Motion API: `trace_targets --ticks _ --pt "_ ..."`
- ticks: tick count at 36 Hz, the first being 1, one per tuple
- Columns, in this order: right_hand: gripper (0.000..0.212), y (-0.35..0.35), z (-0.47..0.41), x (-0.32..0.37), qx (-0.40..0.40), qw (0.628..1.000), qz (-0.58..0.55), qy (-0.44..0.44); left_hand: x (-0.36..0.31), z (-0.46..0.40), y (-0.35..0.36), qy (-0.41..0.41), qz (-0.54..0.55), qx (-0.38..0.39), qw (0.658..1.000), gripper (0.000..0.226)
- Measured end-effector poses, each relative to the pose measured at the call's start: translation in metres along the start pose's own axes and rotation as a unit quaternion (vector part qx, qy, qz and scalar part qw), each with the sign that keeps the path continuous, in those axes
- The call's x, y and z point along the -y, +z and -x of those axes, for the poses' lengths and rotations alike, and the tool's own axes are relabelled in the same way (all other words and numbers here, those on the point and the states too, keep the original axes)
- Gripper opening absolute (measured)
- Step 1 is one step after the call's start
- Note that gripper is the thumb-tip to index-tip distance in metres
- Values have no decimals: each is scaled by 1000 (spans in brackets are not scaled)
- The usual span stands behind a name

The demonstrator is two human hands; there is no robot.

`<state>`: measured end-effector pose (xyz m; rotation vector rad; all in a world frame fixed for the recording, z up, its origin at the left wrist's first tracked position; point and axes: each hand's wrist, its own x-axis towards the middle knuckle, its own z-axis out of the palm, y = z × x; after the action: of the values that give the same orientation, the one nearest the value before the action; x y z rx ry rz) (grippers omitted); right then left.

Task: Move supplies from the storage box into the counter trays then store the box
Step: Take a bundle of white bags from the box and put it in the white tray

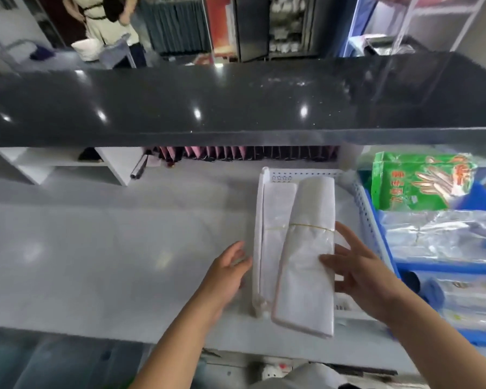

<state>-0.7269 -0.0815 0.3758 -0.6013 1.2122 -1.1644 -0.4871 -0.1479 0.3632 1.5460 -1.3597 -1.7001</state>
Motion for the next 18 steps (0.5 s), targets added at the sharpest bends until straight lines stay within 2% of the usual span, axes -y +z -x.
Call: trace_targets --ticks 4,9,14,18 --pt "69 -11 -30 5 -1 1000 22 22 -2 -10 13 -27 32 34 999 36" --pt "72 5 -66 10 21 996 74 50 2 -12 11 -41 19 23 999 51" --pt "89 21 -77 -3 -2 961 274 47 7 -16 8 -51 -10 18 998 53" --pt "93 18 -77 -17 -21 941 337 31 12 -20 8 -49 -12 7 999 54"
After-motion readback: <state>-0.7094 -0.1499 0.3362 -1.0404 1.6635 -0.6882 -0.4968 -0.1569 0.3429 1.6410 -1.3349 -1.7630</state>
